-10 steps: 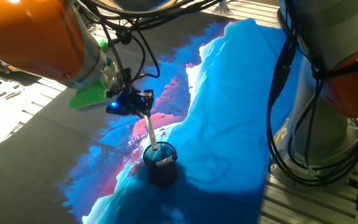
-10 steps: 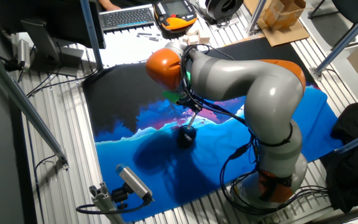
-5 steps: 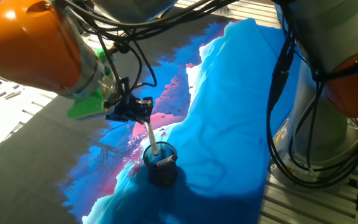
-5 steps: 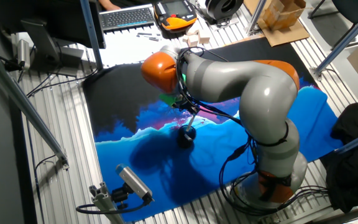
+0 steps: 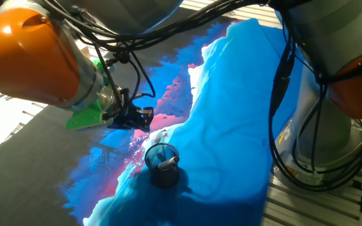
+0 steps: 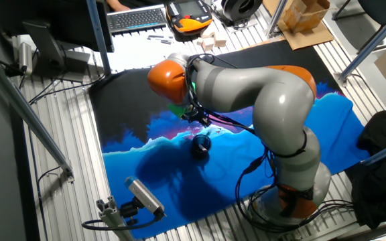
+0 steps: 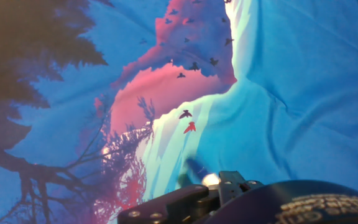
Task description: Put the pen into the pen holder
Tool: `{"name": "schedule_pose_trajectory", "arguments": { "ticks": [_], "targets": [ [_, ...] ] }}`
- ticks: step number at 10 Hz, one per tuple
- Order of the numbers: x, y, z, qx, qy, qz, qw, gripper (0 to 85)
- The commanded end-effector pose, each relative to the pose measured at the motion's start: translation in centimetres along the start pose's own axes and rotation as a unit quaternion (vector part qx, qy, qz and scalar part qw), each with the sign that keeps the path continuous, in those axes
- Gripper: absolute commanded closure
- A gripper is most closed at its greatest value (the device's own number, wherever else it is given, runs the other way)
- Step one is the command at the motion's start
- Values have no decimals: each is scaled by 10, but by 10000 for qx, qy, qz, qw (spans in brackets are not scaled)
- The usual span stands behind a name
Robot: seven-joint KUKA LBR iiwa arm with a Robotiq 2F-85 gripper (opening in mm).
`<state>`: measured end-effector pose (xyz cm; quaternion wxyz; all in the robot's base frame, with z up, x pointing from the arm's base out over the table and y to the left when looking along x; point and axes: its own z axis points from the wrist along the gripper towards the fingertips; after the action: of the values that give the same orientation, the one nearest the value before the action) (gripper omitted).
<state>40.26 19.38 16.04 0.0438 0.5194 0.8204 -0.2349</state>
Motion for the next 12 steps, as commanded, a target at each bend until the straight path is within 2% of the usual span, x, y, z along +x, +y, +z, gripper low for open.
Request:
{"name": "schedule_pose_trajectory", "arguments": {
  "ticks": [1,2,3,4,5,6,7,8,9,12],
  "targets": [
    [0,0,0,2,0,2,10000,850],
    [-1,0,0,-36,22,-30,10000,850],
    [-5,1,2,-139,77,-113,9998,850],
    [-11,1,3,-214,109,-225,9995,850],
    [-22,2,6,-317,145,-362,9987,850],
    [-33,1,12,-514,268,-494,9971,850],
    [-44,1,19,-792,485,-670,9934,680],
    [-52,1,22,-997,655,-746,9901,680],
    [-56,2,26,-1023,674,-773,9895,680],
    [-59,5,30,-1039,756,-668,9895,680]
  ]
}}
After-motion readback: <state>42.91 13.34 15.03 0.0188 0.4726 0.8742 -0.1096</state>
